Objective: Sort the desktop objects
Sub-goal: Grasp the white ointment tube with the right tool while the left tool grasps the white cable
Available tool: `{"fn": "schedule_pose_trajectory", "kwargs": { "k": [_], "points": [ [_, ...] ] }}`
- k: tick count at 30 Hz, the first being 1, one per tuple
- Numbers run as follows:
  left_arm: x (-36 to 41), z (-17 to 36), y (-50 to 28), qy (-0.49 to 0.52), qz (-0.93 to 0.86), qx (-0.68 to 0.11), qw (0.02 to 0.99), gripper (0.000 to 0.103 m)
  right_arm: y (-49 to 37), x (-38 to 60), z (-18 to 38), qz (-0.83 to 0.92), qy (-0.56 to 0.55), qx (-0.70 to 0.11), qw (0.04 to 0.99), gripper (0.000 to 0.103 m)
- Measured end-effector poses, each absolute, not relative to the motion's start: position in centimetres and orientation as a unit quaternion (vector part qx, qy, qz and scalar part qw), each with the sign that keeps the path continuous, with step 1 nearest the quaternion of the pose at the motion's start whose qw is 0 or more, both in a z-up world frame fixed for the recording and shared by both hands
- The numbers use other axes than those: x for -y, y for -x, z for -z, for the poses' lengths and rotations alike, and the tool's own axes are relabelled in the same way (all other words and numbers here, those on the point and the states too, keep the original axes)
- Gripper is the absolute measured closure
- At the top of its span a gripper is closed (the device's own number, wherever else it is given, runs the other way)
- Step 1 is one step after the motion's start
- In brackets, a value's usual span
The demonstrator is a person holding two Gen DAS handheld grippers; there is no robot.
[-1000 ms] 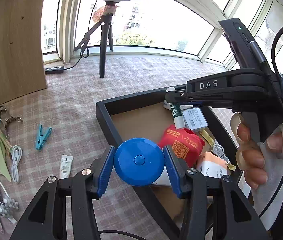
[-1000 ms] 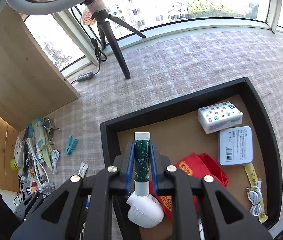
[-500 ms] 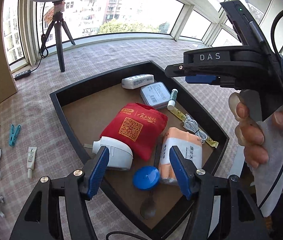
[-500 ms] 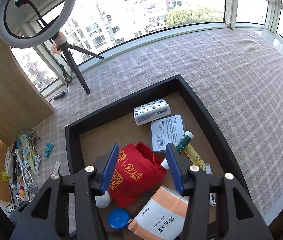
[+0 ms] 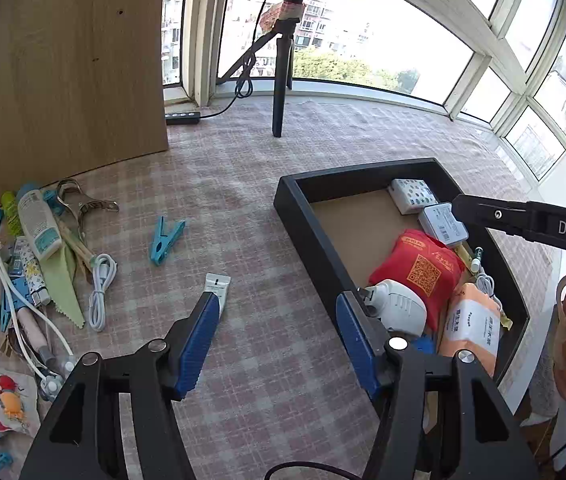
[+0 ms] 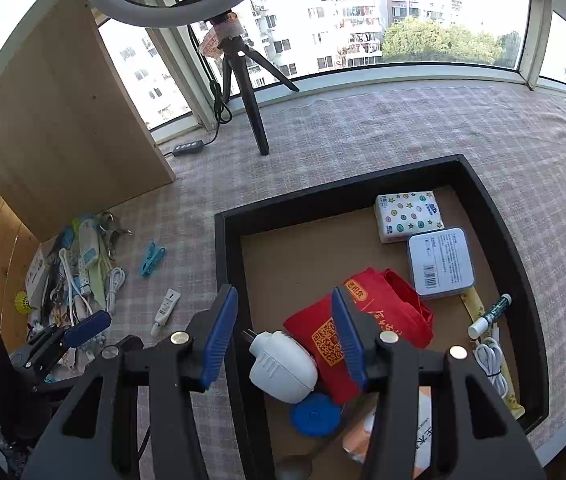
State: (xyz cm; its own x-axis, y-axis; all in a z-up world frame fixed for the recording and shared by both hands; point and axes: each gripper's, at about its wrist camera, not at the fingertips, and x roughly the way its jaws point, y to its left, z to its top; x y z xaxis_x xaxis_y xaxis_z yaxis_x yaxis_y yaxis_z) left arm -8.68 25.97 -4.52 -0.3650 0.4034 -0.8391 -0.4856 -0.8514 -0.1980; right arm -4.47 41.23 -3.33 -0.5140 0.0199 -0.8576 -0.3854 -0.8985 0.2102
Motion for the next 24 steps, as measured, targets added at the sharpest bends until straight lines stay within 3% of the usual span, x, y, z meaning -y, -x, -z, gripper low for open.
{"fn": "schedule_pose_trajectory", "kwargs": {
  "k": [11, 24],
  "points": [
    [-18.7, 9.0, 13.9, 0.533, -0.826, -0.034, 0.179, 0.055, 9.5, -31.7, 7.5, -0.828, 0.534, -0.161, 0.055, 0.055],
    [-18.5, 12.4, 16.2, 0.556, -0.810, -0.052, 0.177, 0.055, 13.5, -26.8, 14.9, -0.783, 0.593, -0.174, 0.067, 0.056]
  ]
}}
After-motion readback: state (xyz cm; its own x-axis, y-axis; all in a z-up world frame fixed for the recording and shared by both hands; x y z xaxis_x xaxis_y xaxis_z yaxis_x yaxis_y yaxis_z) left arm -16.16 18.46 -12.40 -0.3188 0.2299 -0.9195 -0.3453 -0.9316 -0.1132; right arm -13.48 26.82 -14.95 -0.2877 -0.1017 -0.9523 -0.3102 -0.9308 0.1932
